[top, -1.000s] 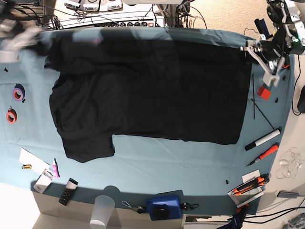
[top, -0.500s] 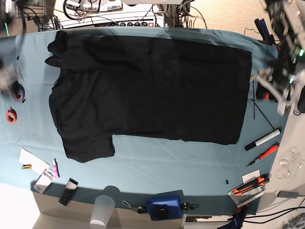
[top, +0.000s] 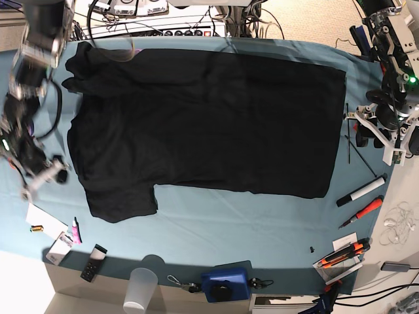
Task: Layout the t-shirt on the table in an organized manner, then fold the t-shirt properly
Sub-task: 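Grasp the shirt's sleeve edge with the right gripper and tuck it inward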
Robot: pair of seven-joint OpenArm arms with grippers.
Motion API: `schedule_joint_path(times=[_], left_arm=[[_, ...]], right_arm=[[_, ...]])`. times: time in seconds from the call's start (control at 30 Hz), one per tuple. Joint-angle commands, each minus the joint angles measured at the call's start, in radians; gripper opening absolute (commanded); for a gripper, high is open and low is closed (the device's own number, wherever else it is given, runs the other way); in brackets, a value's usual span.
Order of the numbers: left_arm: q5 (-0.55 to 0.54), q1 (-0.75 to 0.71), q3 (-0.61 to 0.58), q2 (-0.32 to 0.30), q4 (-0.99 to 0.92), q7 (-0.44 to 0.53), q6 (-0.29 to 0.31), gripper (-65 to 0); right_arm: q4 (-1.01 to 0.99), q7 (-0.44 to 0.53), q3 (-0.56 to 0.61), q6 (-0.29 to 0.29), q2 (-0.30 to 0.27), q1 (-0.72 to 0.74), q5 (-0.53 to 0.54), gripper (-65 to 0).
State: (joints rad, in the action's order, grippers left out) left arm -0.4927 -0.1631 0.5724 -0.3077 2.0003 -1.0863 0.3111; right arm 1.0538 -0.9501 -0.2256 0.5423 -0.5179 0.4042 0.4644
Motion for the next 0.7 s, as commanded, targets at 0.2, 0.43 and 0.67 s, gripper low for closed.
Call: schedule_joint_path(times=[0.2,0.43,0.67], left_arm=[[-0.048,0.011,0.006,-0.014,0.014,0.040,0.000,-37.1],[-0.048,0.011,0.006,-0.014,0.014,0.040,0.000,-37.1],[-0.054,0.011,0.006,-0.013,0.014,0.060,0.000,-37.1]], right_arm=[[-0.091,0.064,0.103,-0.030,0.055,0.041,-0.134,-40.1],[-0.106,-0.056,0.119,-0.047,0.054,0.037,-0.140,-58.6],[0.162,-0.211,0.119,-0.047,0.007,-0.011,-0.051,-65.0]])
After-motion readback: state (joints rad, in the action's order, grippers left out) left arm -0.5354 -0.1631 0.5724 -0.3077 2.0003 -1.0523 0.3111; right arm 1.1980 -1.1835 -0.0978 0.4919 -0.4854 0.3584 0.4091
